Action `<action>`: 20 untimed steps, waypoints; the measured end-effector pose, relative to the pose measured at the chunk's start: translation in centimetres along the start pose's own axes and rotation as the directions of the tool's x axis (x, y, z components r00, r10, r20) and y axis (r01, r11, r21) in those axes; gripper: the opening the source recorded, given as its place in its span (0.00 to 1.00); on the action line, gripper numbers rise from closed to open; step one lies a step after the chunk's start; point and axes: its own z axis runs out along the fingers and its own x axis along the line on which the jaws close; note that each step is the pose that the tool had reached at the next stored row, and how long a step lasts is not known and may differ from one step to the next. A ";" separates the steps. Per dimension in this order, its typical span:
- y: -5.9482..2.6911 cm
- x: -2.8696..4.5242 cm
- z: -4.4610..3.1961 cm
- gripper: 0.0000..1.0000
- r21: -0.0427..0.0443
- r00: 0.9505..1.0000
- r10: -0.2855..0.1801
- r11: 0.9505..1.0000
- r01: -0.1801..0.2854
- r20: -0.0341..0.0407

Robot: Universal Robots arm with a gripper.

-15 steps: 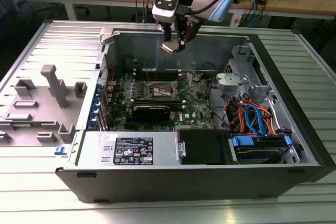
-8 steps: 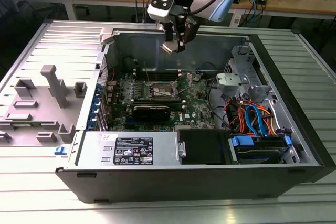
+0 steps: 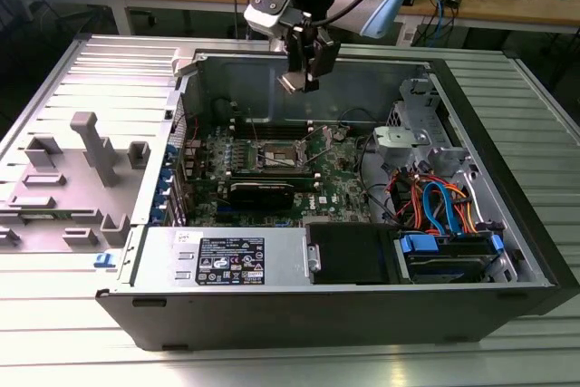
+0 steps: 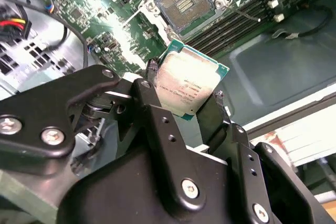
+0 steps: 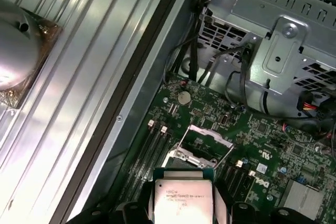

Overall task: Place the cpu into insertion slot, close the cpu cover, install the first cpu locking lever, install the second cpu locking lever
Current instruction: 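Place the cpu into insertion slot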

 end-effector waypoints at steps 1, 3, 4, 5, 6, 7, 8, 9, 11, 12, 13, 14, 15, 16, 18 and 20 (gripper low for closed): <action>0.00 0.00 0.01 0.54 0.000 1.000 0.016 1.000 -0.016 0.001; -0.01 0.00 0.08 0.54 -0.001 0.998 0.062 0.998 -0.062 0.005; -0.01 0.00 0.11 0.54 -0.002 0.997 0.076 0.997 -0.076 0.006; -0.01 0.00 0.13 0.54 -0.002 0.996 0.088 0.996 -0.088 0.007; -0.01 0.00 0.18 0.54 -0.002 0.994 0.110 0.994 -0.110 0.009; -0.02 0.00 0.21 0.54 -0.001 0.993 0.121 0.993 -0.121 0.009; -0.02 0.00 0.26 0.54 -0.001 0.991 0.130 0.991 -0.130 0.010; -0.03 0.00 0.32 0.54 0.000 0.990 0.138 0.990 -0.138 0.010; -0.04 -0.01 0.48 0.54 0.005 0.989 0.150 0.989 -0.150 0.010; -0.04 -0.01 0.52 0.54 0.008 0.988 0.153 0.988 -0.153 0.009; -0.05 -0.02 0.58 0.54 0.013 0.988 0.156 0.988 -0.156 0.008; -0.05 -0.02 0.63 0.54 0.016 0.987 0.158 0.987 -0.159 0.007; -0.06 -0.02 0.71 0.54 0.020 0.986 0.165 0.986 -0.165 0.007; -0.08 -0.02 0.84 0.54 0.023 0.984 0.178 0.984 -0.178 0.007; -0.10 -0.03 1.09 0.54 0.027 0.976 0.216 0.976 -0.216 0.009; -0.11 -0.03 1.27 0.54 0.029 0.972 0.236 0.971 -0.236 0.010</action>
